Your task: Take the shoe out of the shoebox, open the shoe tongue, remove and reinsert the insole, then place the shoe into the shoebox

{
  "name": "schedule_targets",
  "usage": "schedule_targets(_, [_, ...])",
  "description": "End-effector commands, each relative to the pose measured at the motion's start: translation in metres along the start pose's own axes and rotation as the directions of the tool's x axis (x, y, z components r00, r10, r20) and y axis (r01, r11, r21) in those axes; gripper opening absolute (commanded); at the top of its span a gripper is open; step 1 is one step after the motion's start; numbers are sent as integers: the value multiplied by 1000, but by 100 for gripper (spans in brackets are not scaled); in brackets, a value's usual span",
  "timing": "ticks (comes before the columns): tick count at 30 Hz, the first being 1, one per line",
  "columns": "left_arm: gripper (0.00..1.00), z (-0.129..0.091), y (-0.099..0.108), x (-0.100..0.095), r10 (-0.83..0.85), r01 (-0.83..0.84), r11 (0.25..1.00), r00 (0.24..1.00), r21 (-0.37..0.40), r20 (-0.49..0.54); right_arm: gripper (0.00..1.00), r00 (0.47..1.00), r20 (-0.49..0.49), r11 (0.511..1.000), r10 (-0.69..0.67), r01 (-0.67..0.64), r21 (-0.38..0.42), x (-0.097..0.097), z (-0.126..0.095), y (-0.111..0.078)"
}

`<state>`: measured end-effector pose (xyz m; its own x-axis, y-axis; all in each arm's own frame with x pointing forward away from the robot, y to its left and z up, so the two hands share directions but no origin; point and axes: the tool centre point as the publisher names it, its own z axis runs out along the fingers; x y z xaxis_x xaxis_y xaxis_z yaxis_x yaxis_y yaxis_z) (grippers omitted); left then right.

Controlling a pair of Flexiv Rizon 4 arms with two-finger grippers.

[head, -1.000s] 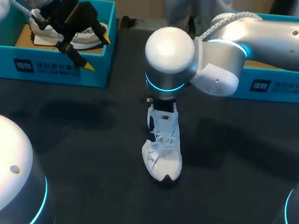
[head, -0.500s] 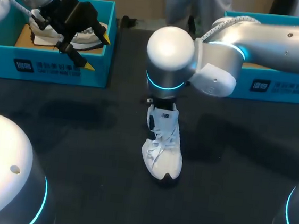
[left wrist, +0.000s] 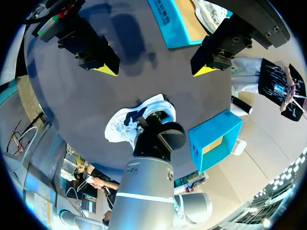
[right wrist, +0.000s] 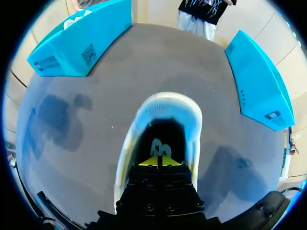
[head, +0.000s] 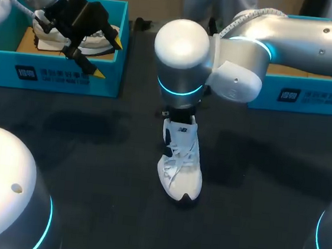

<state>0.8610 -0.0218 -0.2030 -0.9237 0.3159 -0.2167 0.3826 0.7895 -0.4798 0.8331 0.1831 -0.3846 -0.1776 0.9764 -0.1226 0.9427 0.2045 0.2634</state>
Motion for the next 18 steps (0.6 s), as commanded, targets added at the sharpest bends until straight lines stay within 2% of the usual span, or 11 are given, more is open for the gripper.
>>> schedule_targets(1, [100, -1, 0, 1, 0, 0, 1000, 1000, -3, -1, 0, 1000, -15, 1000, 6, -5, 24, -2, 14, -5])
schedule_targets(9, [100, -1, 0, 1, 0, 0, 1000, 1000, -3, -1, 0, 1000, -17, 998, -1, 2, 69, -4, 25, -11])
schedule_targets(18, [100, -1, 0, 1, 0, 0, 1000, 1000, -3, -1, 0, 1000, -21, 991, 0, 3, 131, -9, -21, -9])
